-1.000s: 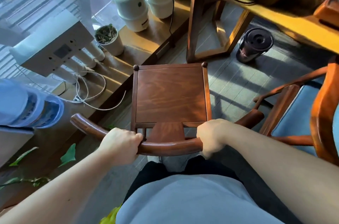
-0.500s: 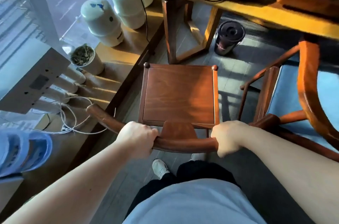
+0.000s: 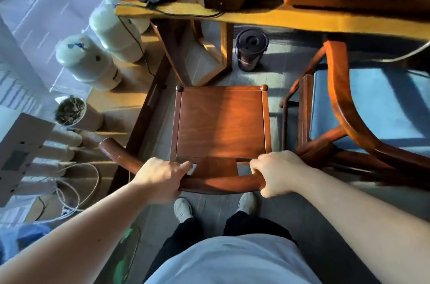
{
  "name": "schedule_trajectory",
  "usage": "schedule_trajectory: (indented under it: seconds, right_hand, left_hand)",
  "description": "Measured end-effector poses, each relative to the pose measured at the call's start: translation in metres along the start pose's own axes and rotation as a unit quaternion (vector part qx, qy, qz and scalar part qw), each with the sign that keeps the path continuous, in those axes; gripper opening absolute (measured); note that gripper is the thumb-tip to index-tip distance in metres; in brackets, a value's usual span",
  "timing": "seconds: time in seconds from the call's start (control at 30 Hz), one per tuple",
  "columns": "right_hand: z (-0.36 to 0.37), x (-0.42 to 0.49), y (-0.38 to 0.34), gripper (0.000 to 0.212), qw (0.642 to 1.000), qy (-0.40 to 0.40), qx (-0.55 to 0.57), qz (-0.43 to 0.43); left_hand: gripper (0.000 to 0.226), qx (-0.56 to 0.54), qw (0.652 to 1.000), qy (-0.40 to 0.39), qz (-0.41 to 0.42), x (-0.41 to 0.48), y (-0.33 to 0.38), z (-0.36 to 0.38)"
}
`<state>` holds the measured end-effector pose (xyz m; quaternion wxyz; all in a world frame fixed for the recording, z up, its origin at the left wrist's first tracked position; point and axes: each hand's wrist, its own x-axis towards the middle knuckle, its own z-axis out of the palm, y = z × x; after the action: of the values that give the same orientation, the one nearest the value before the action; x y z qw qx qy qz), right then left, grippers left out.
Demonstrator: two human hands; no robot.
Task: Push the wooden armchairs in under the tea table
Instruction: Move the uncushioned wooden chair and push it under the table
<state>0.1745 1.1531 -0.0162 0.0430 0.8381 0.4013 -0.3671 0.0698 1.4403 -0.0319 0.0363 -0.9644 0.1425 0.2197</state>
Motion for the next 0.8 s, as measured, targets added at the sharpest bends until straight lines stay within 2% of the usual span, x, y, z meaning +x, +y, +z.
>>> schedule_trajectory:
  seconds: [0.07, 0.1, 0.13, 0.2, 0.27, 0.33, 0.63, 0.8]
  right_hand:
    - [0.008, -0.005, -0.009, 0.036, 0.998, 0.056, -0.016, 0.011]
    - [0.012, -0.006, -0.014, 0.034, 0.997, 0.076, -0.027, 0.019]
    - [0.015, -0.006, -0.019, 0.032, 0.995, 0.091, -0.033, 0.037]
    - [0.015, -0.006, -0.026, 0.027, 0.992, 0.094, -0.030, 0.085]
    - [0.009, -0.005, -0.030, 0.025, 0.990, 0.078, -0.025, 0.111]
    - [0.007, -0.005, -0.032, 0.024, 0.990, 0.072, -0.025, 0.119]
    - [0.013, 0.016, -0.047, 0.021, 0.976, 0.133, 0.021, 0.170]
    - [0.016, 0.024, -0.036, 0.032, 0.964, 0.183, 0.034, 0.192]
  left_hand:
    - [0.060, -0.005, 0.999, 0.042, 0.033, -0.003, -0.003, 0.005]
    - [0.062, -0.011, 0.998, 0.056, 0.031, -0.005, -0.003, 0.005]
    - [0.056, -0.017, 0.998, 0.056, 0.024, -0.005, -0.002, 0.006]
    - [0.029, -0.021, 0.999, 0.031, -0.002, -0.001, 0.000, 0.005]
    - [0.018, -0.005, 1.000, -0.005, -0.011, 0.004, -0.002, 0.003]
    - [0.018, 0.003, 1.000, -0.021, 0.005, 0.006, -0.006, 0.006]
    - [0.015, 0.056, 0.997, -0.015, 0.054, 0.034, -0.049, -0.013]
    - [0.014, 0.067, 0.996, 0.007, 0.050, 0.064, -0.055, -0.034]
